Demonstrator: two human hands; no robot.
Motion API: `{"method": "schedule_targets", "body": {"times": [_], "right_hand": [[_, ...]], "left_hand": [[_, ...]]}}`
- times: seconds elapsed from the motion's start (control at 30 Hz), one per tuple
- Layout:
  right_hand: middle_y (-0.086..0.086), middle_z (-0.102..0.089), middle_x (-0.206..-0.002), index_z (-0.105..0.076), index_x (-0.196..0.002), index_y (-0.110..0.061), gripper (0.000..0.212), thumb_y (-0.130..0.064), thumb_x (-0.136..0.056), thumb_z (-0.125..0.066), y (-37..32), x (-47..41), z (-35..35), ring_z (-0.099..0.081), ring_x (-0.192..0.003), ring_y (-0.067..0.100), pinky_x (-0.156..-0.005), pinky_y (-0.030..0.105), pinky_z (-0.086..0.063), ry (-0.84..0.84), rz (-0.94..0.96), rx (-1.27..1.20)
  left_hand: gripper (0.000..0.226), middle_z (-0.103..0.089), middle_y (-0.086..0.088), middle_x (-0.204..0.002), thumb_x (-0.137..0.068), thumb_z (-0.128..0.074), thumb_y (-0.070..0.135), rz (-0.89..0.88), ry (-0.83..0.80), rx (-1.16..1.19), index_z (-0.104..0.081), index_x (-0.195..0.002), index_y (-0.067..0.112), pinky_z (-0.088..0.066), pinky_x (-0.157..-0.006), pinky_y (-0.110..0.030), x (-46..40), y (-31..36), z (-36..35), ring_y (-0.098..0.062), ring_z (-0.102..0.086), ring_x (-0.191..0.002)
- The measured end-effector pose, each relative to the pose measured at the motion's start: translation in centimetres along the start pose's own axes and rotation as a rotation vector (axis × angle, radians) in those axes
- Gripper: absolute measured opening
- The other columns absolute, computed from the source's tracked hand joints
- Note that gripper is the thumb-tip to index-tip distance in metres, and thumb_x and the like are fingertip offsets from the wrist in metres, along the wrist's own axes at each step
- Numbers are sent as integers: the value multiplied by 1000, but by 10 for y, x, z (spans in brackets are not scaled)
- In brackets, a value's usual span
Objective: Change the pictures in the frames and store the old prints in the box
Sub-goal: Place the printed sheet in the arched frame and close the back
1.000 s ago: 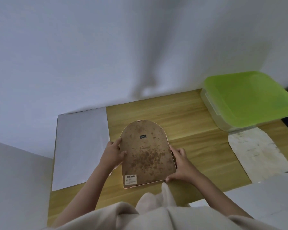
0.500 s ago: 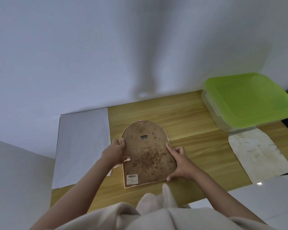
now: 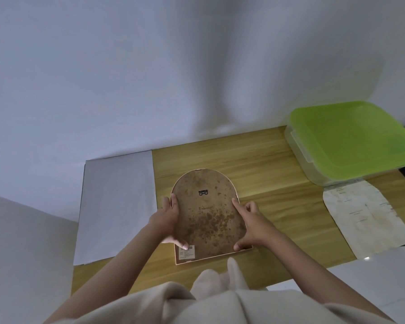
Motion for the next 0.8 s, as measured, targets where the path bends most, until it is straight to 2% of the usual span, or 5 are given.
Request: {"method": "schedule_targets", "body": {"times": [0.2, 0.37, 0.67, 0.8], "right_hand": [[5, -16, -137, 2, -144, -51, 136, -44, -45, -91, -28, -27, 21, -38, -126, 27, -103, 40, -41, -8, -59, 96], [8, -13, -142, 1, -142, -54, 133, -49, -44, -90, -46, -56, 41, -35, -128, 30, -103, 45, -41, -20, -87, 139], [12, -20, -140, -4, -143, -52, 132, -50, -43, -90, -64, -76, 57, -42, -123, 34, -97, 46, -44, -27, -89, 290], [12, -17, -143, -3, -144, -50, 131, -49, -46, -90, -65, -76, 56, -41, -124, 33, -97, 46, -44, -32, -89, 307]], "left_hand": [[163, -2, -16, -146, -40, -89, 51, -9, -16, -7, 34, -136, 6, -41, -105, -42, 3, 2, 1, -36, -39, -126], [164, -2, -17, -146, -39, -89, 52, 4, -5, -13, 34, -136, 4, -42, -104, -43, 2, 3, 1, -37, -41, -125], [163, -5, -18, -145, -39, -88, 54, 3, 1, -20, 31, -137, 2, -42, -103, -44, 3, 3, 3, -37, -40, -126], [163, -4, -16, -146, -39, -88, 55, 3, 5, 0, 32, -137, 4, -41, -104, -43, 3, 2, 3, -36, -38, -127]]}}
Point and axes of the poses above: each hand's wrist, its own x-axis away from the middle knuckle, its own z-axis out of the back of the hand, y = z × x, the point moved 1 cm from there along -x, towards the middle knuckle
